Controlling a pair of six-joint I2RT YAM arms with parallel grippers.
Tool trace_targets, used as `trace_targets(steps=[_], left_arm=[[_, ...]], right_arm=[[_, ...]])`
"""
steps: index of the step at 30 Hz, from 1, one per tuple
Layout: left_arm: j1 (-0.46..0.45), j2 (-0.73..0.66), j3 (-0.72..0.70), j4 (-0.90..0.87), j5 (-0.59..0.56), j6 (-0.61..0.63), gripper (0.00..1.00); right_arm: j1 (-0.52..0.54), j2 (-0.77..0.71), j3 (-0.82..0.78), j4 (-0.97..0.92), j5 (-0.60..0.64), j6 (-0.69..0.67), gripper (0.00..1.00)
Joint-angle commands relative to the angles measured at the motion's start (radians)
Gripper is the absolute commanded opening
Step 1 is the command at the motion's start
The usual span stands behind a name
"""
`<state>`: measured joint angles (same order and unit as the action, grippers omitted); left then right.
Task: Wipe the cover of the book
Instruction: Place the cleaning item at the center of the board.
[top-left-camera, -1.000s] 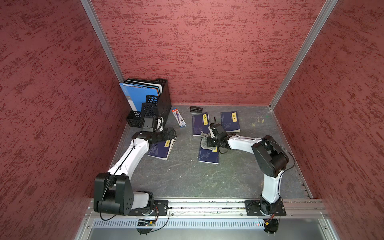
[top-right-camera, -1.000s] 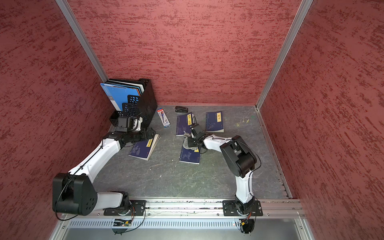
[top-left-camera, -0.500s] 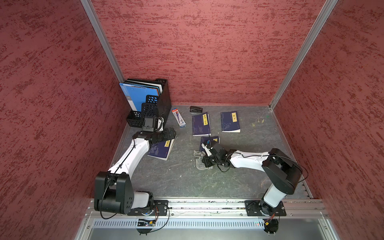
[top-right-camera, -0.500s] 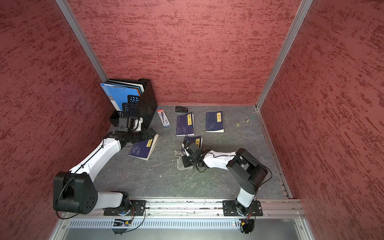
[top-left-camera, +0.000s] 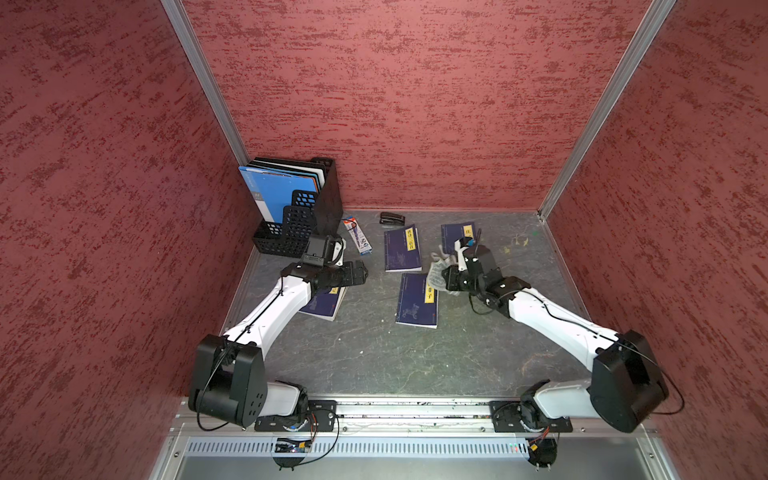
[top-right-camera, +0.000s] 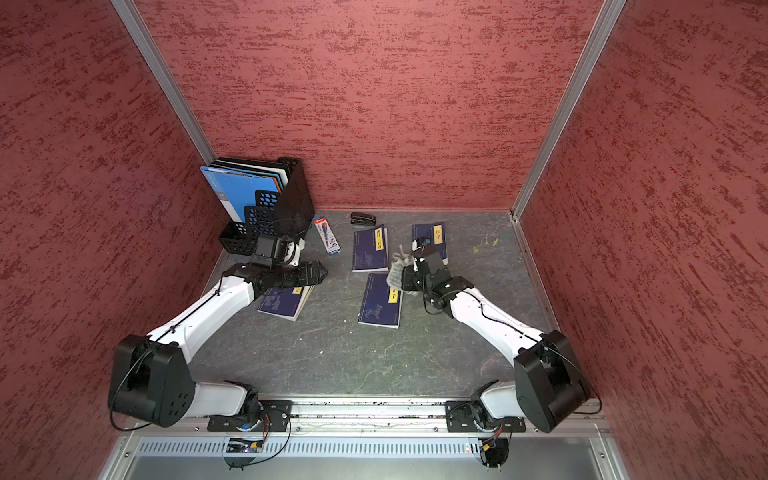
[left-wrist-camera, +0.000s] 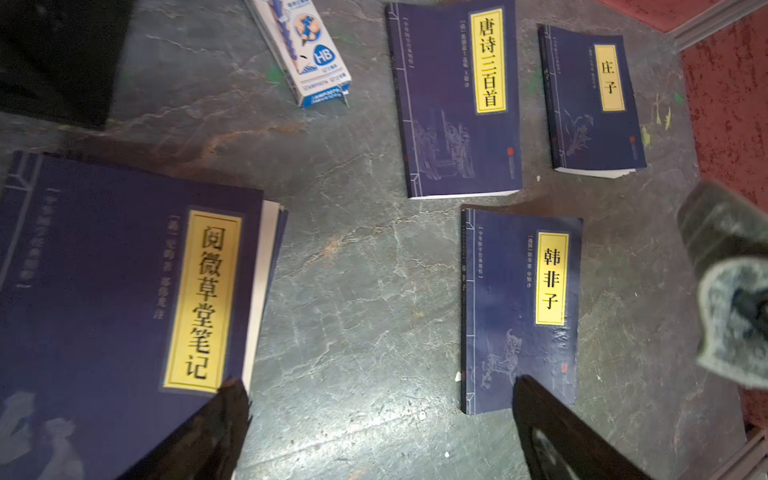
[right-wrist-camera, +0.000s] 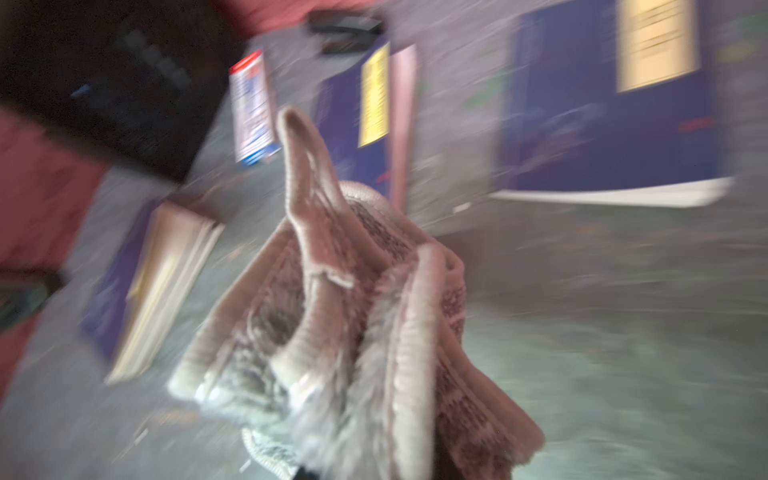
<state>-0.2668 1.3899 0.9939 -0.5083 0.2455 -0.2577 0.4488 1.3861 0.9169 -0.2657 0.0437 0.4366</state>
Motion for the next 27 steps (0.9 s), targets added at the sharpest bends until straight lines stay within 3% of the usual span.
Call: trace_targets(steps=[1,6,13,15,19,27], left_arm=[[-0.061,0.032,0.017,0.029,-0.016,-0.012,1.0],[-0.142,0.082,0.009,0.062,-0.016,-0.042,1.0],[-0.197,0.166,0.005,0.106,-0.003,-0.06,1.0],[-0.2,0.177,0.005,0.12,0.007,-0.066,0.99],[-0.209,0.214,0.024,0.128,0.026,-0.069,0.99],[-0.222,0.293,0.061,0.184,0.068,-0.092,0.97]], right_arm=[[-0.06,0.03,-0.034,-0.094,0.131,-0.017,0.2],[-0.085,0.112,-0.062,-0.105,0.227,0.005,0.27],[-0.081,0.091,-0.072,-0.095,0.199,0.013,0.62],[-0.073,0.073,-0.047,-0.131,0.218,0.0,0.67],[-0.043,-0.013,0.006,-0.18,0.209,-0.014,0.69],[0.023,-0.014,-0.049,0.005,-0.056,0.036,0.62]])
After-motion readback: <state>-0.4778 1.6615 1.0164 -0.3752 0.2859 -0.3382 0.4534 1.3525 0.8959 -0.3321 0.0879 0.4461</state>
